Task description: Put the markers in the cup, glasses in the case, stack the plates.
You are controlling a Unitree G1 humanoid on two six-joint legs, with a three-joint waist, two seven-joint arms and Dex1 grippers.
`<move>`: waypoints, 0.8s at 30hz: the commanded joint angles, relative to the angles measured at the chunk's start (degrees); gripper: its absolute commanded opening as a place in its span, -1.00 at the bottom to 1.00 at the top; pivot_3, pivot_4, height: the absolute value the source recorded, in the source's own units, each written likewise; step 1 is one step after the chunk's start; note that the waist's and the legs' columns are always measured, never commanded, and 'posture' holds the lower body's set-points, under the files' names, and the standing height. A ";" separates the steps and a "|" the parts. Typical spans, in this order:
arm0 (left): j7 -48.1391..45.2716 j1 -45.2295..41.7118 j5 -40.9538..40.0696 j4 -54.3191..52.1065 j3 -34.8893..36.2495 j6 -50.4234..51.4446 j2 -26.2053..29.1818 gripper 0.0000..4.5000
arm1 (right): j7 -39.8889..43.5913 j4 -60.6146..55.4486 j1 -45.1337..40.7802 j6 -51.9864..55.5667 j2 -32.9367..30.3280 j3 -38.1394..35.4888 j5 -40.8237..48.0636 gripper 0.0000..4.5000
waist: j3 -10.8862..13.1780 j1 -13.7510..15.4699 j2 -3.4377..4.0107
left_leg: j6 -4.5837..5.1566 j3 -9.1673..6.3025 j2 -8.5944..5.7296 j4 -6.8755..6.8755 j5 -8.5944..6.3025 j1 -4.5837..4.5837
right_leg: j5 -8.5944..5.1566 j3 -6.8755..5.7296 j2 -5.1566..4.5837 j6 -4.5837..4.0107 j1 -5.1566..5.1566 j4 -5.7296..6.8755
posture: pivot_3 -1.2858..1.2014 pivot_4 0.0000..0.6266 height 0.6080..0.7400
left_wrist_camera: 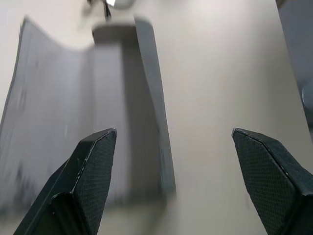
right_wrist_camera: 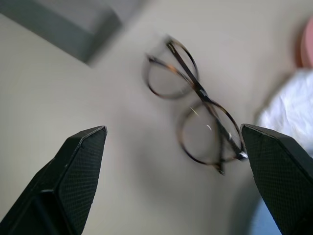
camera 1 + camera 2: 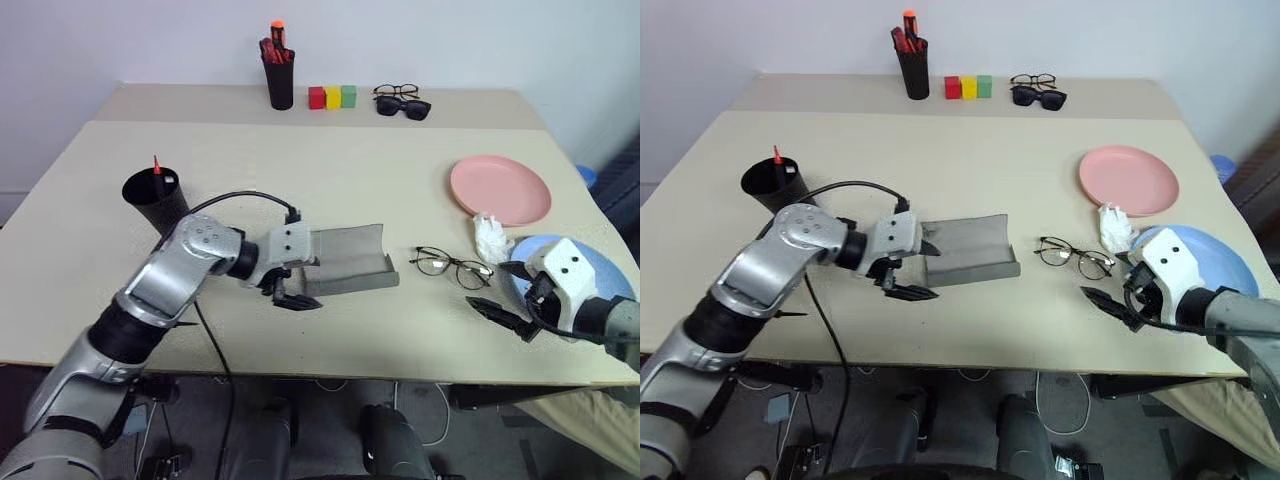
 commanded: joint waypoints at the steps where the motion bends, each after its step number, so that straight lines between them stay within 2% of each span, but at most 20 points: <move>1: -0.07 0.55 1.85 -3.83 0.62 -2.03 3.25 0.72 | 0.81 4.53 -7.99 3.12 -4.06 5.77 -4.07 1.00 | 0.02 -0.07 0.03 | 0.00 0.02 -0.03 0.05 0.00 -0.06 | 0.00 0.00 -0.01 0.00 -0.03 0.00 | 0.03 -0.52 0.98; 7: 4.42 8.51 -4.02 -11.03 9.02 -4.41 1.81 0.72 | 4.45 11.39 -20.70 6.55 -5.10 15.35 -7.88 1.00 | 0.03 -0.32 0.01 | 0.03 0.00 -0.01 0.08 -0.01 -0.13 | -0.01 0.00 0.01 0.06 -0.08 0.03 | 0.03 -0.52 0.98; 11: 3.56 11.89 -10.86 -13.14 13.38 0.22 2.38 0.72 | 6.53 15.33 -26.20 5.98 -3.94 20.38 -11.03 1.00 | 0.03 -0.42 0.02 | 0.03 0.00 -0.01 0.08 0.00 -0.14 | -0.01 -0.01 0.08 0.07 -0.17 0.20 | 0.03 -0.52 0.98; 13: 6.21 14.25 -13.04 -12.63 16.55 -1.50 -0.17 0.72 | 7.25 16.86 -28.41 5.95 -3.06 22.46 -12.32 1.00 | 0.02 -0.58 0.04 | 0.03 0.01 -0.01 0.11 0.00 -0.13 | 0.00 -0.01 0.08 0.06 -0.15 0.20 | 0.03 -0.52 0.98; 15: 5.81 16.24 -13.77 -13.03 17.47 -5.74 -1.13 0.72 | 7.83 18.11 -29.80 5.65 -2.19 23.52 -13.22 1.00 | 0.02 -0.56 0.03 | 0.03 0.02 -0.01 0.16 0.00 -0.09 | 0.00 -0.01 0.07 0.07 -0.10 0.20 | 0.03 -0.52 0.98; 18: 5.92 17.25 -16.54 -14.70 17.96 -3.51 -1.02 0.72 | 8.58 19.54 -31.68 5.31 -0.81 24.86 -14.47 1.00 | 0.03 -0.55 0.04 | 0.03 0.03 -0.02 0.21 0.00 -0.09 | 0.01 0.00 0.07 0.06 -0.08 0.20 | 0.03 -0.52 0.98; 22: 4.05 18.41 -19.21 -13.25 19.33 -8.16 -1.98 0.72 | 9.50 21.26 -33.34 4.53 0.36 25.70 -15.90 1.00 | 0.03 -0.51 0.04 | 0.03 0.02 -0.02 0.22 0.00 -0.09 | 0.02 -0.01 0.08 0.05 -0.09 0.25 | 0.03 -0.52 0.98; 24: 6.70 19.90 -19.66 -11.34 20.52 -10.54 -4.93 0.72 | 9.81 22.02 -34.36 4.27 1.13 26.28 -16.71 1.00 | 0.02 -0.56 0.05 | 0.03 0.03 -0.02 0.24 0.00 -0.09 | 0.02 0.00 0.08 0.05 -0.08 0.23 | 0.03 -0.52 0.98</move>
